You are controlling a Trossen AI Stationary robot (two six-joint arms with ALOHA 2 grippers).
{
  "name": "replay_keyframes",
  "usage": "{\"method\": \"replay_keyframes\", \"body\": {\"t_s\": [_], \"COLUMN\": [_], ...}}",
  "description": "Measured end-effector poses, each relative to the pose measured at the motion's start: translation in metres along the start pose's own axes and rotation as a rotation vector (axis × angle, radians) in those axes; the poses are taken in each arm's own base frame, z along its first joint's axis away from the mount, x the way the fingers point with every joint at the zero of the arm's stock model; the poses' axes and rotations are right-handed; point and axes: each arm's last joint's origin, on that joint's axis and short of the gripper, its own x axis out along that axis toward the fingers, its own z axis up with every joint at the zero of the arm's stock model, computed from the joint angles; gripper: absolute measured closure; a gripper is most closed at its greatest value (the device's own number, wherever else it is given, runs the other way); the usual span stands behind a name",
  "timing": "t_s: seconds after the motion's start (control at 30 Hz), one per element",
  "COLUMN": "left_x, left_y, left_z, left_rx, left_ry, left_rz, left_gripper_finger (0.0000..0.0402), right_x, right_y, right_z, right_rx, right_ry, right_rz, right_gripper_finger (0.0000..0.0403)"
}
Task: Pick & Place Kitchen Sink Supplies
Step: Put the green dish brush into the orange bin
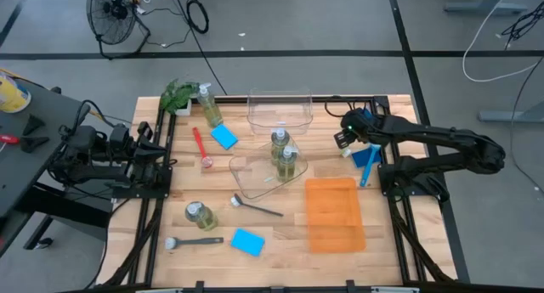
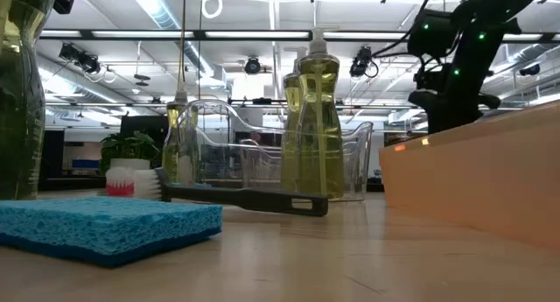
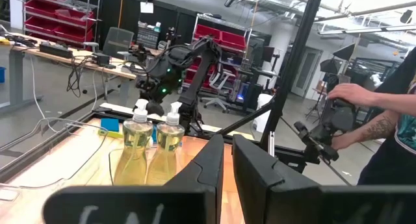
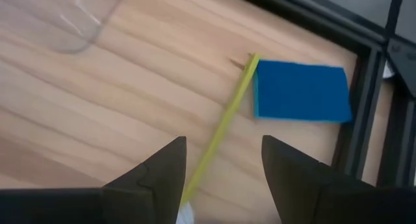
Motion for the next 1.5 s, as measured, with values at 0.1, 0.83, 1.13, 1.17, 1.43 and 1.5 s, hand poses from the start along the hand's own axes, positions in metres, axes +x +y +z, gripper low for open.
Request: {"method": "replay_keyframes", "body": {"t_s": [0.1, 0.83, 1.13, 1.17, 1.43, 1.5], "left_x": [0.000, 0.000, 0.000, 0.000, 0.000, 0.000], "left_y": [0.000, 0.000, 0.000, 0.000, 0.000, 0.000], "left_z": [0.000, 0.000, 0.000, 0.000, 0.000, 0.000], "left_rx": [0.000, 0.000, 0.000, 0.000, 0.000, 0.000], "left_ry": [0.000, 0.000, -0.001, 0.000, 0.000, 0.000], "left_rz": [0.000, 0.000, 0.000, 0.000, 0.000, 0.000], "left_gripper_finger": [0.0365, 0.0365, 0.0365, 0.0365, 0.0365, 0.0365], "right_x": [0.008, 0.059, 0.079, 0.080, 0.083, 0.083], "right_y": [0.001, 0.005, 0.005, 0.004, 0.004, 0.004], "right_z": [0.000, 0.000, -0.008, -0.010, -0.014, -0.014], "right_rx": [-0.005, 0.043, 0.090, 0.089, 0.086, 0.087], "right_ry": [0.035, 0.284, 0.334, 0.342, 0.346, 0.344], "right_rz": [-0.020, -0.058, -0.016, -0.020, -0.023, -0.021], "right_gripper_finger": [0.0202, 0.0202, 0.0202, 0.0202, 0.0230, 0.0251]}}
